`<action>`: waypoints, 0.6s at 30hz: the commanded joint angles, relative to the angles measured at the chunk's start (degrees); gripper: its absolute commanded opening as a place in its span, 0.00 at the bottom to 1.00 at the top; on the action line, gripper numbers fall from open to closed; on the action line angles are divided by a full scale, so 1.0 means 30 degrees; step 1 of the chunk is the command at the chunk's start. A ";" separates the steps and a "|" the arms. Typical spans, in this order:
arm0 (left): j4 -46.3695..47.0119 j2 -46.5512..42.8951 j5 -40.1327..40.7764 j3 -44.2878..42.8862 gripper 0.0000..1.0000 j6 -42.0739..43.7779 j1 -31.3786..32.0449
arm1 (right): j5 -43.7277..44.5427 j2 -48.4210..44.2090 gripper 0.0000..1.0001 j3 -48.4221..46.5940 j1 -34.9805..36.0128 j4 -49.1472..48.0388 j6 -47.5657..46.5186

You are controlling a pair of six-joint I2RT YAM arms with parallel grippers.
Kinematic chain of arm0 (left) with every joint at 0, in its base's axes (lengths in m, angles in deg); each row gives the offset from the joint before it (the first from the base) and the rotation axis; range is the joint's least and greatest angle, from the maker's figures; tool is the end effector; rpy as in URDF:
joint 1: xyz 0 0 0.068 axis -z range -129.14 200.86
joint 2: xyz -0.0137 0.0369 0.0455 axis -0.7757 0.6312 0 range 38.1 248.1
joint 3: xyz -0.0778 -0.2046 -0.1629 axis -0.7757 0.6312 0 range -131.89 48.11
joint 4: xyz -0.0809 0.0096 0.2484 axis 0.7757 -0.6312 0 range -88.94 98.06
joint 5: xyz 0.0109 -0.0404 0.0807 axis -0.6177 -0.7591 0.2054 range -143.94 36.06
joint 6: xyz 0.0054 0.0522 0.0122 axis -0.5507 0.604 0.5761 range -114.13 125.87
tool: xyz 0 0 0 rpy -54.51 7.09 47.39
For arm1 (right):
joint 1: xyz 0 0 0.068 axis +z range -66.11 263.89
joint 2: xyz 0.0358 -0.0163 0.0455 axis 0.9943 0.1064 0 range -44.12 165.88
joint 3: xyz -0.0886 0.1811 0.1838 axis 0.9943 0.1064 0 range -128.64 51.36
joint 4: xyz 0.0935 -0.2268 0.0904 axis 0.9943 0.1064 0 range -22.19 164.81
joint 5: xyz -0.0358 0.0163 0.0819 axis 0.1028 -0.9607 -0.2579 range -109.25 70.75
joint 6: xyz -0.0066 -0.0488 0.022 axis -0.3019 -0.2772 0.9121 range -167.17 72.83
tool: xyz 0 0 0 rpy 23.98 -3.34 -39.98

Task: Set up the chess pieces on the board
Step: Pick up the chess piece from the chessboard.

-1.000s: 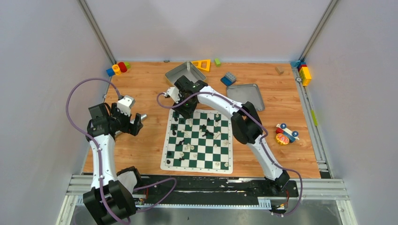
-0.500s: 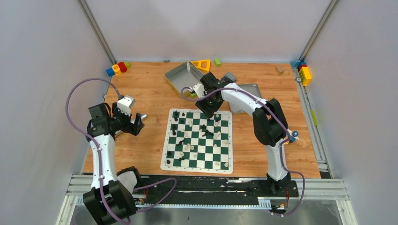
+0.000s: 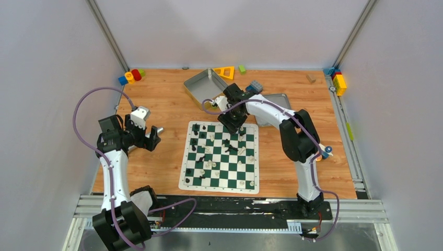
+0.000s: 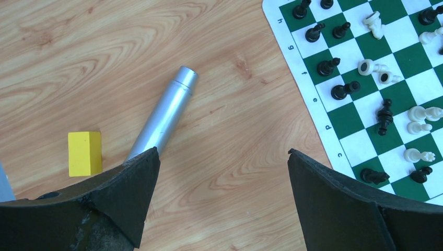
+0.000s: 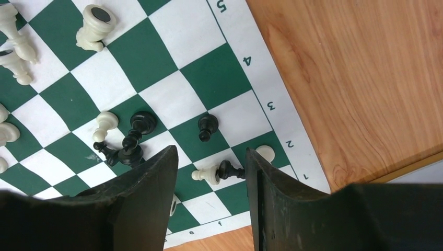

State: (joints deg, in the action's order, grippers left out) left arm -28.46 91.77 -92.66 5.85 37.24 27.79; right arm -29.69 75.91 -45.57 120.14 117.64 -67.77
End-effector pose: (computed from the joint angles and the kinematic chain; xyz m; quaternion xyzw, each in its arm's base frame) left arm 0.1778 0.0515 0.2611 0.1824 0.8697 -0.1203 0.4427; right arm 0.3454 0.2612 0.1969 -0.4806 0.8597 0.1092 0.1342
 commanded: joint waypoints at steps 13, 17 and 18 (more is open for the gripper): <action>0.0402 -0.0168 -0.0265 0.0038 1.00 -0.0131 -0.0162 | -0.0705 0.1463 0.30 -0.1154 0.0134 -0.0467 0.0248; 0.0368 -0.0164 -0.0254 0.0046 1.00 -0.0095 -0.0162 | -0.0701 0.1612 0.28 -0.1362 0.0219 -0.0385 0.0220; 0.0351 -0.0165 -0.0242 0.0052 1.00 -0.0091 -0.0162 | -0.0695 0.1689 0.27 -0.1425 0.0243 -0.0378 0.0191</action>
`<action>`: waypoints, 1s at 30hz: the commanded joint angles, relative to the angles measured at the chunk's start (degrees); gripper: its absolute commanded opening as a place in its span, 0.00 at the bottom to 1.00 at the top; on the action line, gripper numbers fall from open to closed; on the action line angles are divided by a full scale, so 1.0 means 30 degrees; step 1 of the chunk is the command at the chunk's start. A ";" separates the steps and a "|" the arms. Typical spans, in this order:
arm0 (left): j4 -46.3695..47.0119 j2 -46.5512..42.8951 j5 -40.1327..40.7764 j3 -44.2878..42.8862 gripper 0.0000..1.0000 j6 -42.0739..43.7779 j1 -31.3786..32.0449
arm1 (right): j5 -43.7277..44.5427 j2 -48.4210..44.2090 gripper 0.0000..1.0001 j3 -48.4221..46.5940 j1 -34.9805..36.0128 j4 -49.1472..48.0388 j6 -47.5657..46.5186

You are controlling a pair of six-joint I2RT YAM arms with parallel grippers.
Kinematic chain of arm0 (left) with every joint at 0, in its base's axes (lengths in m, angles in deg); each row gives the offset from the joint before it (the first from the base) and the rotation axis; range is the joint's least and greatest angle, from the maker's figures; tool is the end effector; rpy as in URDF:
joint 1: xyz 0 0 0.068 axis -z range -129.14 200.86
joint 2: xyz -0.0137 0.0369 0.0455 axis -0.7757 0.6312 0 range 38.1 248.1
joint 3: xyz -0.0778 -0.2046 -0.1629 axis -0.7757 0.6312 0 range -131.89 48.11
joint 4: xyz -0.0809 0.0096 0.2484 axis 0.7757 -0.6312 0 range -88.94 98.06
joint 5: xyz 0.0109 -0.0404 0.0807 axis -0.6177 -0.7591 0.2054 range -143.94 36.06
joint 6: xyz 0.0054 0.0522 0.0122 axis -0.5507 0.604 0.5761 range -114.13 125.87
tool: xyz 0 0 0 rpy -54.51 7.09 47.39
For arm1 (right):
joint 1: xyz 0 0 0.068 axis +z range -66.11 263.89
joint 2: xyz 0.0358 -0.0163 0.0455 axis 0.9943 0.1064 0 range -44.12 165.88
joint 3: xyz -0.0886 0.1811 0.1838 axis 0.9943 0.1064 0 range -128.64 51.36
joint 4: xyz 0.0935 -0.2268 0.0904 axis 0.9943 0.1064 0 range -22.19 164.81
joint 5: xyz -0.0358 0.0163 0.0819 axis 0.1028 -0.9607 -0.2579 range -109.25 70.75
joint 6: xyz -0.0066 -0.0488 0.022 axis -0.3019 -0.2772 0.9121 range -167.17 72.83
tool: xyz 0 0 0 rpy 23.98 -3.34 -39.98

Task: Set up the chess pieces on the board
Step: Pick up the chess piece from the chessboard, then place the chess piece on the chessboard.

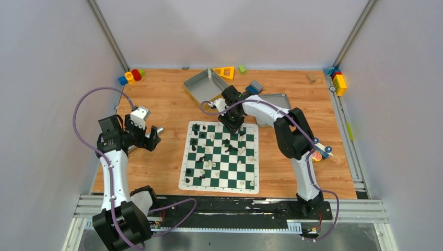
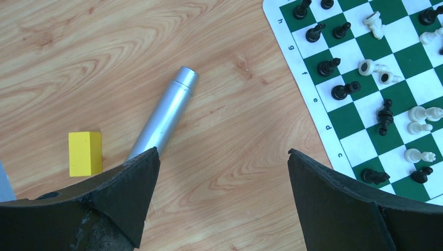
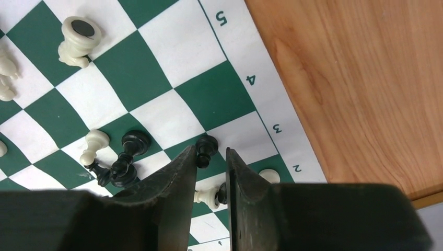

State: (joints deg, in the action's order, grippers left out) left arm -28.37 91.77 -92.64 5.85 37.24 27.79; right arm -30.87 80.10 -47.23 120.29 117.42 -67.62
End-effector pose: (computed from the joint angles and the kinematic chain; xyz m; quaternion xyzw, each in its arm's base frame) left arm 0.1779 0.0516 0.2612 0.1826 0.8694 -0.1197 0.4432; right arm 0.3523 0.2686 0.1747 -0.4811 0.8615 0.1171 0.1127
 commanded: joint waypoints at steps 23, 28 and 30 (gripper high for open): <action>0.0256 -0.0326 -0.0177 0.0046 1.00 -0.0167 -0.0162 | -0.0337 0.1329 0.00 -0.5074 0.2490 0.1705 -0.0120; 0.0513 -0.0441 0.0383 0.0103 1.00 -0.0481 -0.0174 | -0.0421 0.2578 0.00 -0.7164 0.3566 0.2158 -0.0146; 0.0723 -0.0456 0.0905 0.0085 1.00 -0.0697 -0.0163 | -0.0487 0.3016 0.00 -0.7800 0.3983 0.2283 -0.0128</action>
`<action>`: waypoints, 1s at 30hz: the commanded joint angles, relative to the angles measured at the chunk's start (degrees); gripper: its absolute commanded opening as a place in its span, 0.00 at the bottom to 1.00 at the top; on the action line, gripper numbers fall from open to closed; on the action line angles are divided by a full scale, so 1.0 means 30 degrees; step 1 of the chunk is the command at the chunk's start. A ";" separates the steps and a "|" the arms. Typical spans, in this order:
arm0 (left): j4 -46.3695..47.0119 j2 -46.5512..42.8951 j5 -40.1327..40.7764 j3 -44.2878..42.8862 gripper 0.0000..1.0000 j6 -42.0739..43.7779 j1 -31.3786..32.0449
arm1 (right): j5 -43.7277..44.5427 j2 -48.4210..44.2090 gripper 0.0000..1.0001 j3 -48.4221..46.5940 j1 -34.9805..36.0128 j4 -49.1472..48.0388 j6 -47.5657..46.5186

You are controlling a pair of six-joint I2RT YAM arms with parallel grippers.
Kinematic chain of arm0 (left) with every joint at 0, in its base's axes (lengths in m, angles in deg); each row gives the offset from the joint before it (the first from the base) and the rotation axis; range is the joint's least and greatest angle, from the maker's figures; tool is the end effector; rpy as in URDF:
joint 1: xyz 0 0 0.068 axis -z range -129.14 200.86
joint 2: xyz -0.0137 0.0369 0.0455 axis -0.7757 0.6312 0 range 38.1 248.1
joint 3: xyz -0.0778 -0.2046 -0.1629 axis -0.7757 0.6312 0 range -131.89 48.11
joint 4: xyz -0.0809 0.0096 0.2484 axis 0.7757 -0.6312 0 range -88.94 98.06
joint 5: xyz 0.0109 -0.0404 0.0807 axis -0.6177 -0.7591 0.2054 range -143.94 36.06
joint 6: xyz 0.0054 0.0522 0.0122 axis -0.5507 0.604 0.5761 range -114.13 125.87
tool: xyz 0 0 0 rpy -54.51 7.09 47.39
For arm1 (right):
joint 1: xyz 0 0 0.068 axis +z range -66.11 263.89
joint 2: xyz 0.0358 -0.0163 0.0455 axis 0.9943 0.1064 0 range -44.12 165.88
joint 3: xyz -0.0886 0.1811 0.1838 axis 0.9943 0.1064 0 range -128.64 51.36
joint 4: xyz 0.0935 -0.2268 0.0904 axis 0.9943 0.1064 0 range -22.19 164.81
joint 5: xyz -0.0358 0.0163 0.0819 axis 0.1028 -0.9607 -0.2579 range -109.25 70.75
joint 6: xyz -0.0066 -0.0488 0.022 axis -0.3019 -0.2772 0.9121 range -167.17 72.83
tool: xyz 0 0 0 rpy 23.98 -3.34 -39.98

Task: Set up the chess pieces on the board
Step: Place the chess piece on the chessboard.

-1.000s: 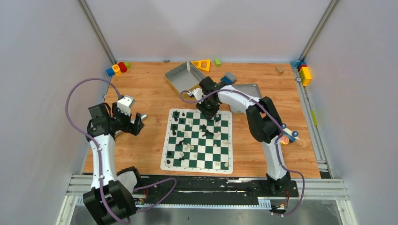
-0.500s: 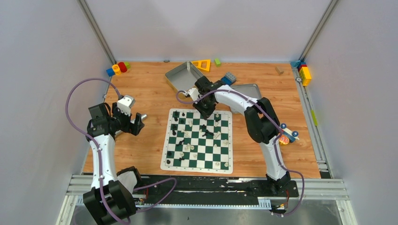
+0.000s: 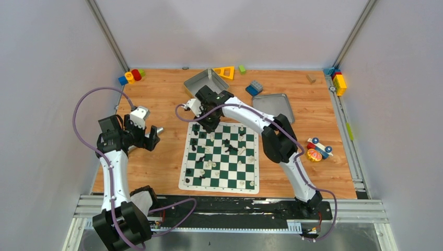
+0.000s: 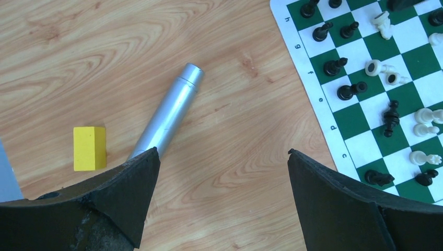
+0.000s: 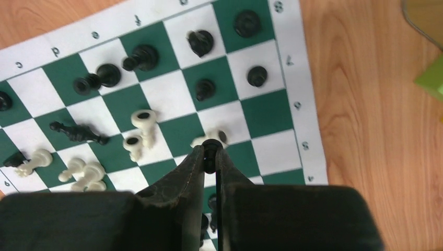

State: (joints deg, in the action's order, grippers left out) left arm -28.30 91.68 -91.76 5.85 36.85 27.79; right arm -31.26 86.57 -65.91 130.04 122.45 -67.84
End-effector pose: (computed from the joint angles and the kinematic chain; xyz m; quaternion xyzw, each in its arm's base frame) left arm 0.1778 0.0520 0.2612 0.1775 0.8721 -0.1141 0.4415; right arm 0.3306 0.3548 0.2142 -0.5542 0.8040 0.1419 0.1620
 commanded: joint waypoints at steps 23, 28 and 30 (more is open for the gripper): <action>0.1283 -0.0722 0.1920 0.0281 1.00 -0.0864 -0.0180 | -0.0537 0.3091 0.00 -0.3397 0.1754 0.0542 -0.0289; 0.1254 -0.0708 0.1870 0.0281 1.00 -0.0840 -0.0161 | -0.0576 0.3134 0.01 -0.3282 0.1817 0.0564 -0.0289; 0.1255 -0.0695 0.1883 0.0280 1.00 -0.0836 -0.0162 | -0.0527 0.3087 0.02 -0.3159 0.1891 0.0549 -0.0317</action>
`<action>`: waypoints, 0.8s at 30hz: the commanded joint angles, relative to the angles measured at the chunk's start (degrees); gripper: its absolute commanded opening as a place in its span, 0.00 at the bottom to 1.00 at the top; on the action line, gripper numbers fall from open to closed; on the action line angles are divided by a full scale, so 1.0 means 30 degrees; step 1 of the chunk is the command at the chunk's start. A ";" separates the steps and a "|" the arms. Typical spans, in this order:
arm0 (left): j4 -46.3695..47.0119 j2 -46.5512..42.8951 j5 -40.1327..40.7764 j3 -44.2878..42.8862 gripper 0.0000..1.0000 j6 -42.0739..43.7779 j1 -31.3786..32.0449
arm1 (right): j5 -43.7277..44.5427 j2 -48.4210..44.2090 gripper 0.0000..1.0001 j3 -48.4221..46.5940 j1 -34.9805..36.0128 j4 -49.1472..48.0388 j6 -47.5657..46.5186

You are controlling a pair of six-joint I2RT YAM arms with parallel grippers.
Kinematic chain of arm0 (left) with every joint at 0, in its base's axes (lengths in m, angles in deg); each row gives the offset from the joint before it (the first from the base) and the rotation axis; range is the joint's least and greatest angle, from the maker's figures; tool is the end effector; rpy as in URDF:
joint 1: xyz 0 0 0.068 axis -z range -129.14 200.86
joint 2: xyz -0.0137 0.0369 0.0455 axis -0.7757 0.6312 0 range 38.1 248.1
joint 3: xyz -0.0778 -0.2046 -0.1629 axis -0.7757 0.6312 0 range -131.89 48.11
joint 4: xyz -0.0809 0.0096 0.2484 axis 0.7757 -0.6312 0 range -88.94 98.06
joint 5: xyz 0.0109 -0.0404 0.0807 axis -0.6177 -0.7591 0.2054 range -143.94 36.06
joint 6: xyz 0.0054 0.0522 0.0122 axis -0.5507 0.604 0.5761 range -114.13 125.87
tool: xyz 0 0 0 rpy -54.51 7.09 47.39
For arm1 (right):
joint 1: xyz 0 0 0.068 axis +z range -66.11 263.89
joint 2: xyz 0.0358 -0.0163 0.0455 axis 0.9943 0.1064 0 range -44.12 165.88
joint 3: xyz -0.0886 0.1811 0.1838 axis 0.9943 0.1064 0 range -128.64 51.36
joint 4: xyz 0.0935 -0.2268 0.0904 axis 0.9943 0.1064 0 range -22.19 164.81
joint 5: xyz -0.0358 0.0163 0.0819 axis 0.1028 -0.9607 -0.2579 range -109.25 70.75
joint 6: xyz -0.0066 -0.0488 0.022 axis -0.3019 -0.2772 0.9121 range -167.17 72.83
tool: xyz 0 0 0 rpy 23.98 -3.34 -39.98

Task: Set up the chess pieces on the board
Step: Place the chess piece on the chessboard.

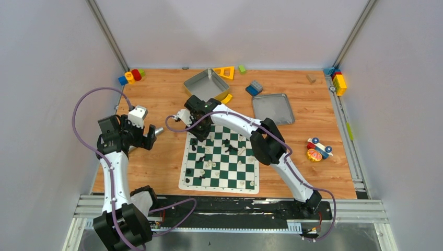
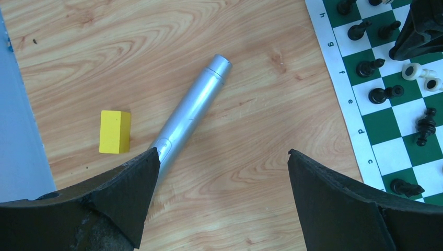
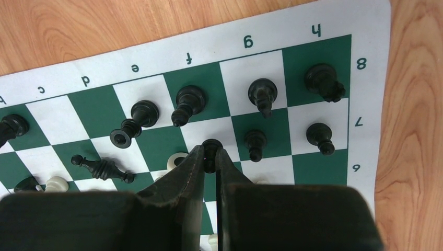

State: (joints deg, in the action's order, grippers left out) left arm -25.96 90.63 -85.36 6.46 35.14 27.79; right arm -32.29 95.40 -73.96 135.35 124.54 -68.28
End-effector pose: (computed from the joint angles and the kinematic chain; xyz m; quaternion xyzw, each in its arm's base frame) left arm 0.1776 0.0555 0.2621 0.1518 0.8821 -0.0616 0.4416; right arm 0.3106 0.4027 0.1802 -0.5950 0.7787 0.1512 0.1296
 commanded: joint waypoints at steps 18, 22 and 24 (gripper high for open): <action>0.0343 -0.0341 -0.0316 0.0077 1.00 -0.0179 -0.0189 | 0.0150 0.0241 0.20 -0.0357 0.0183 -0.0225 -0.0201; 0.0325 -0.0343 -0.0313 0.0084 1.00 -0.0163 -0.0182 | 0.0172 0.0147 0.23 -0.0371 0.0194 -0.0227 -0.0202; 0.0328 -0.0325 -0.0334 0.0084 1.00 -0.0137 -0.0164 | 0.0256 -0.0073 0.25 -0.0359 0.0191 -0.0222 -0.0159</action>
State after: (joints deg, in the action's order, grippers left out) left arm -25.96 90.63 -85.38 6.48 35.17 27.79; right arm -32.18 95.40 -73.96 135.51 124.52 -68.39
